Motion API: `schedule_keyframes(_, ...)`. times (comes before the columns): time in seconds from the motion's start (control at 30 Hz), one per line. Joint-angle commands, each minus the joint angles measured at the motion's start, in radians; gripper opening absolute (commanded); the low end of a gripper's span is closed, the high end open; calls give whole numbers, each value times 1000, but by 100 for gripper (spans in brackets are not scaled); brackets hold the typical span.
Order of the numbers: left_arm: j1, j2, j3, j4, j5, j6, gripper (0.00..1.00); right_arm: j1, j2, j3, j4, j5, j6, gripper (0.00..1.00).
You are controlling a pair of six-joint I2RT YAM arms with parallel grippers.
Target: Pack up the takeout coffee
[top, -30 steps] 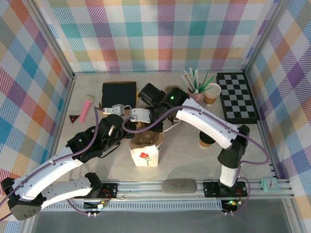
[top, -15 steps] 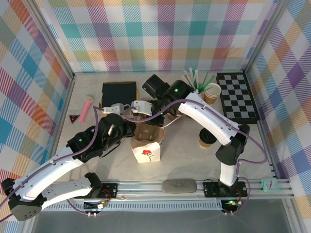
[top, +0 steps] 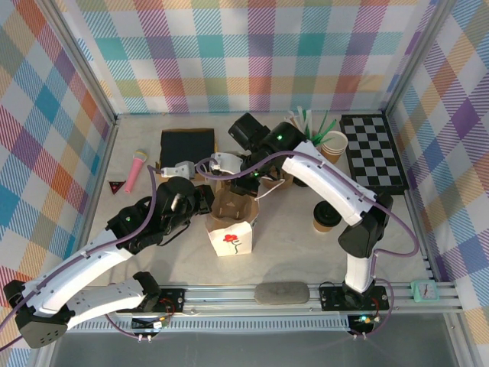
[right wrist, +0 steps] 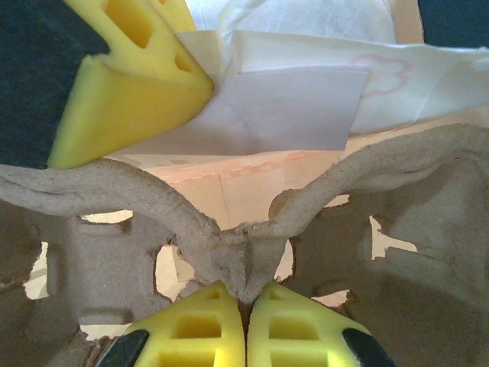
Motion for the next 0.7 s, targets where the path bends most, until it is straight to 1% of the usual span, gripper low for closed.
schedule_keyframes(0.0, 4, 3, 1, -41, 43, 17, 9, -20, 15, 13, 79, 43, 48, 6)
schedule_keyframes(0.13, 5, 4, 0, -41, 42, 17, 10, -23, 4, 1, 96, 78, 93, 7)
schedule_keyframes(0.27, 7, 8, 4, -45, 41, 16, 12, -35, -5, -10, 96, 57, 123, 8)
schedule_keyframes(0.5, 12, -1, 6, -55, 34, 22, 12, -39, -18, -50, 127, 98, 133, 7)
schedule_keyframes(0.57, 14, -1, 6, -59, 31, 22, 13, -49, -15, -36, 133, 82, 152, 6)
schedule_keyframes(0.63, 13, -3, 7, -66, 26, 20, 15, -50, -10, -28, 134, 77, 155, 6)
schedule_keyframes(0.67, 13, -3, 11, -74, 23, 21, 20, -52, -12, -29, 133, 78, 154, 6)
